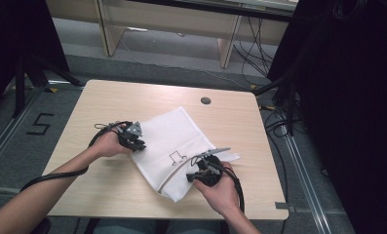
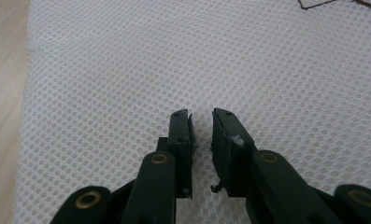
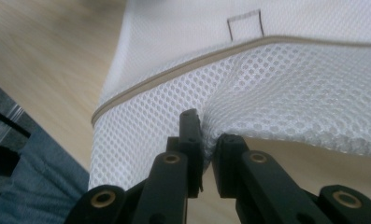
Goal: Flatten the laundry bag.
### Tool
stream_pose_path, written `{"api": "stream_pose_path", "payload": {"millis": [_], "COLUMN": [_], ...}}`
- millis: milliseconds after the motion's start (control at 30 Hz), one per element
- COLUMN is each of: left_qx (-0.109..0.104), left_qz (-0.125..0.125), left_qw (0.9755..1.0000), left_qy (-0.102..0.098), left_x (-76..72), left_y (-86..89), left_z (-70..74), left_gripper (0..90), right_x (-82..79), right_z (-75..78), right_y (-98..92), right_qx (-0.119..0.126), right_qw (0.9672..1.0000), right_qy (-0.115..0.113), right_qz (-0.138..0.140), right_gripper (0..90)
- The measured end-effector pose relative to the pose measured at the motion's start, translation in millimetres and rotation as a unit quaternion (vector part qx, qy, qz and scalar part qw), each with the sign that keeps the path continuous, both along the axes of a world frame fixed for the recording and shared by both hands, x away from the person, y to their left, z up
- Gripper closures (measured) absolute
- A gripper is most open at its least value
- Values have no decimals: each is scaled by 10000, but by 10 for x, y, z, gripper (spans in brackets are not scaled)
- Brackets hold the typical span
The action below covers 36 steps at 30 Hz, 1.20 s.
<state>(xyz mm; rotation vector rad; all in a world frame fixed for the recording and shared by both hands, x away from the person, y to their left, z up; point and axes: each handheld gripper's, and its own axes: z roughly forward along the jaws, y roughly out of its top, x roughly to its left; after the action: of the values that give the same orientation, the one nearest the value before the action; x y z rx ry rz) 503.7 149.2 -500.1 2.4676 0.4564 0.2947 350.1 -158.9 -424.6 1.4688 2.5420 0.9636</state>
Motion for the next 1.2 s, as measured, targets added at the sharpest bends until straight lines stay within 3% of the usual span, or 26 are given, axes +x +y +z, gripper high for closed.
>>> {"api": "stream_pose_path", "payload": {"millis": [100,333,367,433,533,567,600,633,667,767,900,933,967,1000,1033,1067,1100,1167,1200], "left_qx": [-5,34,-77,-124,9,-39,-70,4,-24,-40,-20,-13,73,95,105,61,-124,-197,-338], "left_qz": [0,-39,33,71,-15,33,91,25,38,85,119,126,89,104,169,260,300,275,186], "left_qw": [10000,9999,10000,9999,10000,9999,9999,9999,9999,9999,9999,9999,9999,9998,9997,9996,9995,9994,9992], "left_qy": [23,-91,-43,-30,-81,-92,-105,-129,-128,-97,-106,-111,-115,-150,-131,-85,14,19,74], "left_x": [6,0,-8,-12,-2,-5,-8,3,5,8,12,12,17,18,13,2,-26,-56,-148], "left_y": [1,1,0,-4,2,-4,-9,-1,-1,-1,-2,-3,2,0,-2,-6,-8,-15,-50], "left_z": [0,2,-13,-17,-6,-12,-16,-7,-10,-11,-9,-8,3,7,11,10,26,49,99], "left_gripper": [778,780,780,779,780,780,780,780,780,780,778,775,770,770,757,757,730,728,727], "right_x": [-119,-167,-188,-183,-208,-228,-232,-253,-258,-325,-350,-342,-299,-299,-212,-212,-65,11,176], "right_z": [-106,-213,-219,-235,-263,-258,-273,-273,-291,-284,-244,-179,-165,-165,-96,-96,-70,-58,-64], "right_y": [-108,-148,-128,-143,-161,-165,-183,-194,-223,-270,-382,-435,-482,-482,-573,-573,-704,-770,-902], "right_qx": [29,8,19,-34,-63,-113,-123,-136,-143,-117,-209,-196,-201,-201,-329,-329,-467,-535,-798], "right_qw": [9998,9991,9986,9990,9988,9982,9984,9980,9984,9973,9982,9979,9989,9989,9987,9987,9980,9968,9946], "right_qy": [190,415,520,441,468,590,537,618,533,720,559,603,407,407,301,301,108,221,34], "right_qz": [-18,14,-73,45,101,49,85,18,90,-24,26,-111,-68,-68,-233,-233,-418,-551,-669], "right_gripper": [846,820,815,806,781,772,769,769,768,759,756,760,769,769,796,796,900,900,900]}}
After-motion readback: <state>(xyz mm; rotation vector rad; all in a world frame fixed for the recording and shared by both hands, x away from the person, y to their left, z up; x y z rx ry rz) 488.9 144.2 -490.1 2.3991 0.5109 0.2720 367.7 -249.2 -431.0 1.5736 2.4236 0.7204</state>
